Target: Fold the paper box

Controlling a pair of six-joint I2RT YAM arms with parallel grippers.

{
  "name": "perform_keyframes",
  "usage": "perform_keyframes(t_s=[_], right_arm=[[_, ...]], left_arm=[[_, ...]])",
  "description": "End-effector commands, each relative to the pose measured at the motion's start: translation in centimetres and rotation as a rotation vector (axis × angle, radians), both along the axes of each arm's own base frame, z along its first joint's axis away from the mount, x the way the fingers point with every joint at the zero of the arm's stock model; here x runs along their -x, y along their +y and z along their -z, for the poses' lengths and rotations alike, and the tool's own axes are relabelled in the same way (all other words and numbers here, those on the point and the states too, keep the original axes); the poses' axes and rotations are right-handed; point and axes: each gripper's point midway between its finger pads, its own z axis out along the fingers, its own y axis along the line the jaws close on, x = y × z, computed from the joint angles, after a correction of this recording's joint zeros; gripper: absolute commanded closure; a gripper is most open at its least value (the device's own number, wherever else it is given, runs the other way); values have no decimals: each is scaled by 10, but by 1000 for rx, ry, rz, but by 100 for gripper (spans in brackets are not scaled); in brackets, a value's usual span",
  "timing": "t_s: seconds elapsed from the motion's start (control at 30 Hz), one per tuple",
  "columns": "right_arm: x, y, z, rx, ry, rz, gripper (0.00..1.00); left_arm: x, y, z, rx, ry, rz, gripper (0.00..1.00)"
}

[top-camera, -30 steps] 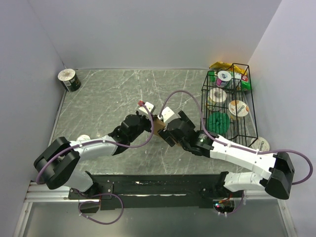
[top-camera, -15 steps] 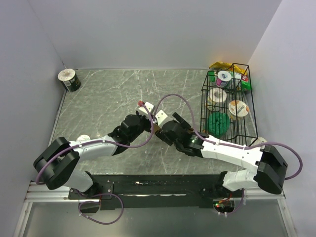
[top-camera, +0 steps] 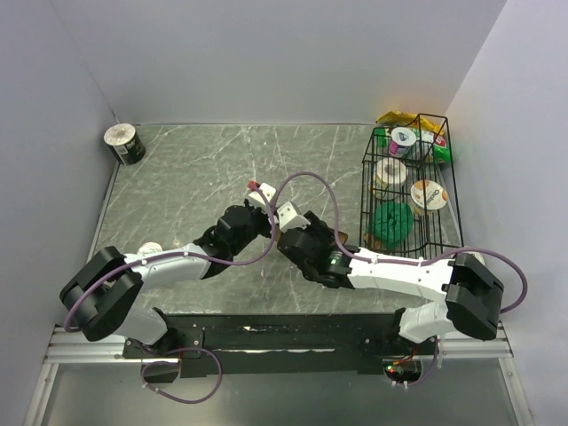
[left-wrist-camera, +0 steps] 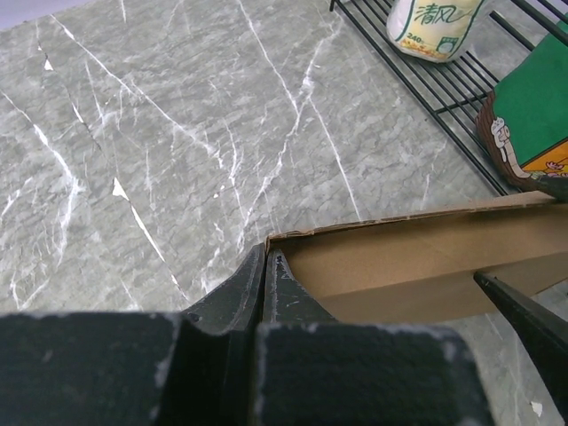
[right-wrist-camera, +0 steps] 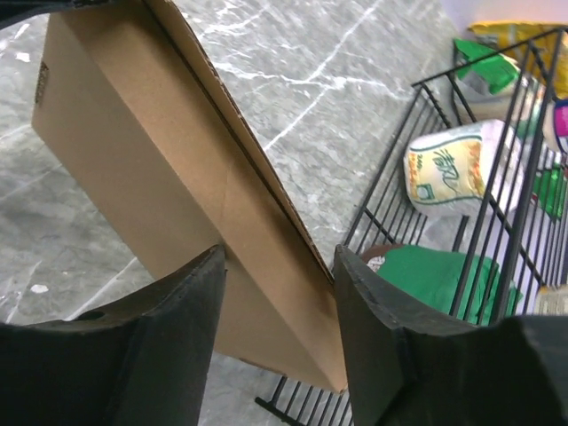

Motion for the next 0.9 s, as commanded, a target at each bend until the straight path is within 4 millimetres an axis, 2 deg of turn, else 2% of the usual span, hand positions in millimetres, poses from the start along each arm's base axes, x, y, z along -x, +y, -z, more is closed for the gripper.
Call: perform_keyframes(t_s=[0.0,0.07,0.1,0.17,0.2,0.27,0.3,0.4,0.43,0.5,0.6,0.7,0.73,0.8,0.87], right_arm=[[10,-17,25,67,29,74,44],[12,-17,29,58,36,87,46],[13,-17,30,56,38,92,47],[14,-19,32,52,42,112,48],[15,-19,33,51,43,115,48],[15,-20,34,45,47,136,49],[16,-20,35,45,49,138,50],[17,-21,38,38,57,152,50],[17,-21,39,36,60,154,50],[18,-22,40,39,61,161,50],[18,-23,41,40,61,170,50],[19,-23,40,26,60,169,50],[18,-22,38,9,56,167,50],[19,-22,37,-3,57,157,50],[19,-22,35,-19,56,154,50]], left_arm=[[33,18,71,-170,213,48,94],[35,19,69,-161,213,49,84],[36,18,67,-154,209,50,73],[38,20,61,-137,201,49,65],[38,21,59,-131,198,46,53],[40,23,53,-119,185,45,43],[41,24,51,-115,183,44,35],[45,29,45,-101,175,43,24],[46,30,39,-87,164,41,21],[50,32,39,-76,176,44,17],[53,34,25,-25,173,46,12],[52,38,12,40,201,47,11],[44,45,8,62,210,19,10],[41,43,0,121,260,30,8],[27,45,-14,174,279,7,7]])
